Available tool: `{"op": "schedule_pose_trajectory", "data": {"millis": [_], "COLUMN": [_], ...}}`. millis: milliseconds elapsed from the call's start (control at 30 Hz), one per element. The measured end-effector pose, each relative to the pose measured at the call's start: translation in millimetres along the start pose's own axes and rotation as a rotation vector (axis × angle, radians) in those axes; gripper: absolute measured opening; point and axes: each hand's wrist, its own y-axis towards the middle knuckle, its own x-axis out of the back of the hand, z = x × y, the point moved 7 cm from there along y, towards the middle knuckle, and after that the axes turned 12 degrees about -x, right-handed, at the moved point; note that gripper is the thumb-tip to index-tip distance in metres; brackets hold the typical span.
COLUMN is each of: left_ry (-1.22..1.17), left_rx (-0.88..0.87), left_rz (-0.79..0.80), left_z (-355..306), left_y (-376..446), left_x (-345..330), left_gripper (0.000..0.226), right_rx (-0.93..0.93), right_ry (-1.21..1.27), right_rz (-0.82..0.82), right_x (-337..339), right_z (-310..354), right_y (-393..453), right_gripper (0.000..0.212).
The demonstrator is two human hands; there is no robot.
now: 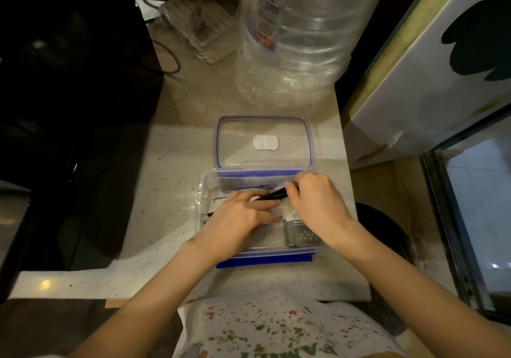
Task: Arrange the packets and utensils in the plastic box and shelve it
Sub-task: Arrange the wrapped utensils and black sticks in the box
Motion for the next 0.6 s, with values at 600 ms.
{"op": "schedule_pose_trajectory", "data": {"millis": [600], "left_ry": [0.067], "left_rx": [0.341], "left_rz": [0.056], "left_z": [20], "left_y": [-22], "left_x": [4], "left_gripper": [0.019], "right_rx": [-0.306], "right_ry": [0.572], "right_rz": [0.153], "right_x": [-39], "right_z": [0], "right_y": [11], "right_gripper": [0.040]}}
